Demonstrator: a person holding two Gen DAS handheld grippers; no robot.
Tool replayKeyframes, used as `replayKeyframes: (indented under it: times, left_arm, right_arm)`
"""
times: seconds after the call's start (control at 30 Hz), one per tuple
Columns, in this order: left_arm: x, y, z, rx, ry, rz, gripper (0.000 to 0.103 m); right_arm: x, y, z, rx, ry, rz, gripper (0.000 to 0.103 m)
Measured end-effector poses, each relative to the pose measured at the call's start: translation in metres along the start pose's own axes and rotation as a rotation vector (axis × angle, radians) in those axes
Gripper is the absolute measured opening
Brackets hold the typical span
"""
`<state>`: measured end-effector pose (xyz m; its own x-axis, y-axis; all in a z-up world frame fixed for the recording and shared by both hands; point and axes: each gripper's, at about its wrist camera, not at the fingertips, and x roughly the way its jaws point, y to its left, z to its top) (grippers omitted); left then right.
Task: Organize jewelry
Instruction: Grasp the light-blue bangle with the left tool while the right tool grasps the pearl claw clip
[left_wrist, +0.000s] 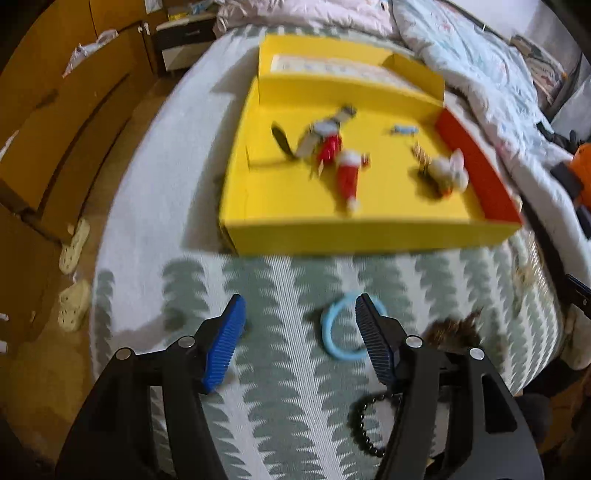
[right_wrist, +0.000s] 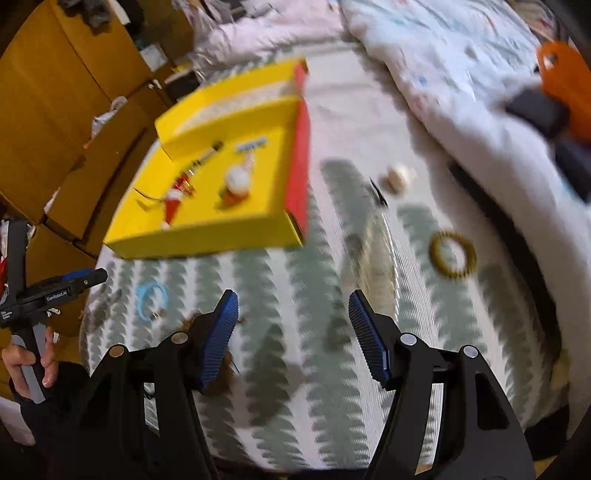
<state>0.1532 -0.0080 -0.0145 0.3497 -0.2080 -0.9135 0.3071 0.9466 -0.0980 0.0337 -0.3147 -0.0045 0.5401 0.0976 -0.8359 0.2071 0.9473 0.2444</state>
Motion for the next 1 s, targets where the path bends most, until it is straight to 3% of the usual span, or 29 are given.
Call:
replayKeyframes:
  times: [0.23, 0.6, 0.8, 1.0]
  left_arm:
    - [0.017, -0.006, -0.014, 0.014, 0.03, 0.034, 0.062]
    - [0.047, -0.006, -0.015, 0.01, 0.111, 0.008, 0.062]
    - [0.06, -0.01, -0.012, 0.02, 0.137, 0.049, 0.062]
    - [0.07, -0.015, -0.011, 0.029, 0.152, 0.063, 0.062]
  right_arm:
    - [0.01, -0.033, -0.01, 0.105, 0.026, -0.042, 0.07]
    - [0.047, -0.048, 0.009, 0.115, 0.105, -0.121, 0.071]
    - [0.064, -0.045, 0.014, 0.097, 0.128, -0.13, 0.066]
    - [0.078, -0.045, 0.02, 0.087, 0.161, -0.163, 0.052]
